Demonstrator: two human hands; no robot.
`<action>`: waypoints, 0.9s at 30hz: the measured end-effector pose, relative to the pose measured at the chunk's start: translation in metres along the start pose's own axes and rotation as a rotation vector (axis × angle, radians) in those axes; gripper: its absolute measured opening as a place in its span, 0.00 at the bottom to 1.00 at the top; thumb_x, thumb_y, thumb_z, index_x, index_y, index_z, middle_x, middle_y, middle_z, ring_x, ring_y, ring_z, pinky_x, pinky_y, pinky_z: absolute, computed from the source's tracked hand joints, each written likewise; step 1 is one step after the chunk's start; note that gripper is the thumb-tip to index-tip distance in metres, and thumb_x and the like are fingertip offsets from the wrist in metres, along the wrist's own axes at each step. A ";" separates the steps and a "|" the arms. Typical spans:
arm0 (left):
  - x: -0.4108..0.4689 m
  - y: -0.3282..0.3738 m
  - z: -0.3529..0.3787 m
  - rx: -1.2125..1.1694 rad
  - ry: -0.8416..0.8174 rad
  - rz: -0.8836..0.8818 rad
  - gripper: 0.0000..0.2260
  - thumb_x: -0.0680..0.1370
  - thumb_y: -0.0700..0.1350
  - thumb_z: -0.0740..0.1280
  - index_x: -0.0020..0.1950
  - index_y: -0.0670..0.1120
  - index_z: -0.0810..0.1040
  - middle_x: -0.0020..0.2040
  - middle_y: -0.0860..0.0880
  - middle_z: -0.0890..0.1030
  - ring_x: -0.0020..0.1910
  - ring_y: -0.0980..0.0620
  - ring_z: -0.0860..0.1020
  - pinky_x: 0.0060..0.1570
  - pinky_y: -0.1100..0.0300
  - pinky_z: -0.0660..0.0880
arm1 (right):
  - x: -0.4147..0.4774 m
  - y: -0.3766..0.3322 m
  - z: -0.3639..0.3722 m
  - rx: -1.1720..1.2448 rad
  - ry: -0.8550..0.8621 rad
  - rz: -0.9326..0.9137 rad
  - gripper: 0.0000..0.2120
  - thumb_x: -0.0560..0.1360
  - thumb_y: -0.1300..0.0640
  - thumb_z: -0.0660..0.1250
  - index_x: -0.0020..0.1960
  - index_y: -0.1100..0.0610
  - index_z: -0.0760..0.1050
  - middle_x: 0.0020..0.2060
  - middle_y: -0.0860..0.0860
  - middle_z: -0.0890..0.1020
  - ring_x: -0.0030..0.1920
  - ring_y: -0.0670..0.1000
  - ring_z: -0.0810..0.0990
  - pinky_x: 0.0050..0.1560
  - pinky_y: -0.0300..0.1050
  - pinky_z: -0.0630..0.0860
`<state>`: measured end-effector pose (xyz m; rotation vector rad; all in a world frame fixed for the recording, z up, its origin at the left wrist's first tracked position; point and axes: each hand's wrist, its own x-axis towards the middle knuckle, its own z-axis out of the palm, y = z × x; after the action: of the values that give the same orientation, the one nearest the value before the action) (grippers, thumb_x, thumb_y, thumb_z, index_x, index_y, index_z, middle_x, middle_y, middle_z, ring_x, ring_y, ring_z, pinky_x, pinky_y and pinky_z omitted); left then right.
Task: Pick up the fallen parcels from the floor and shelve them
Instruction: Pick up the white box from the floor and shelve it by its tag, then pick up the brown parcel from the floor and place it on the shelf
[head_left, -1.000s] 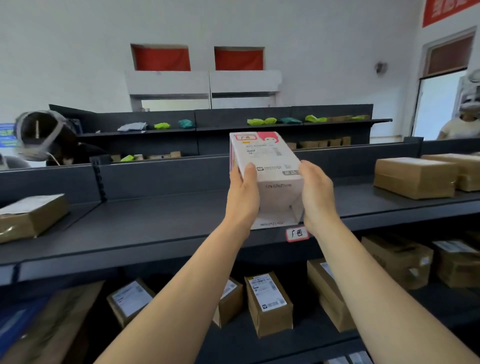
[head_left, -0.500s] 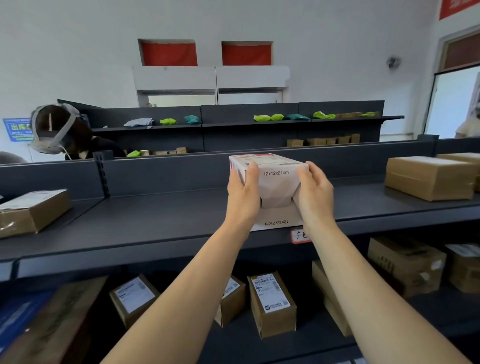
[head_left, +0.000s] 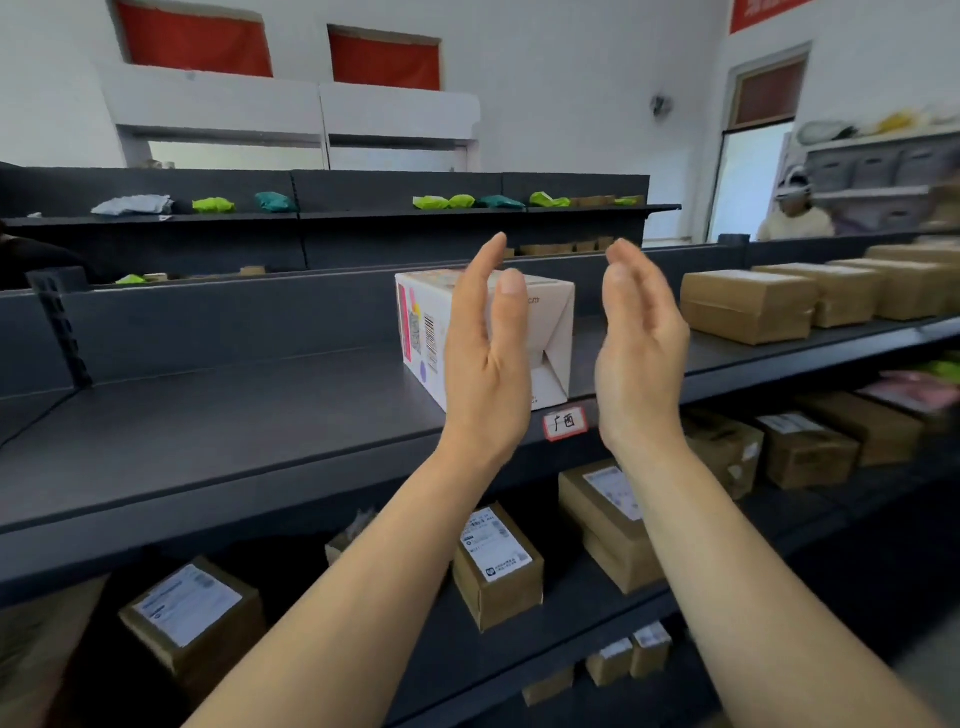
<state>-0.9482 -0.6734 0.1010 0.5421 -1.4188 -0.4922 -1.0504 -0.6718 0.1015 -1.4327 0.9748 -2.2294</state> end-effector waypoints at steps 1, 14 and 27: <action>-0.001 0.001 -0.002 -0.030 -0.022 0.004 0.21 0.82 0.51 0.53 0.73 0.45 0.67 0.70 0.50 0.72 0.66 0.63 0.70 0.62 0.76 0.64 | -0.005 -0.003 0.000 -0.016 0.017 -0.013 0.19 0.82 0.53 0.60 0.72 0.56 0.69 0.66 0.46 0.75 0.64 0.35 0.73 0.61 0.26 0.68; -0.055 0.015 -0.070 -0.590 -0.473 -0.019 0.22 0.81 0.51 0.52 0.69 0.41 0.70 0.66 0.48 0.75 0.67 0.59 0.72 0.63 0.72 0.65 | -0.138 -0.062 0.025 -0.231 0.396 -0.099 0.26 0.74 0.41 0.61 0.67 0.51 0.71 0.69 0.50 0.75 0.70 0.46 0.72 0.71 0.45 0.68; -0.194 0.132 -0.101 -1.003 -0.837 -0.195 0.21 0.79 0.54 0.54 0.66 0.44 0.71 0.64 0.49 0.76 0.68 0.54 0.72 0.68 0.62 0.66 | -0.319 -0.197 -0.003 -0.630 0.837 -0.170 0.22 0.77 0.47 0.61 0.69 0.53 0.71 0.64 0.45 0.77 0.68 0.43 0.74 0.70 0.44 0.69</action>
<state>-0.8655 -0.4444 0.0240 -0.4086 -1.6442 -1.5925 -0.8913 -0.3414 0.0223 -0.7171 2.0132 -2.8618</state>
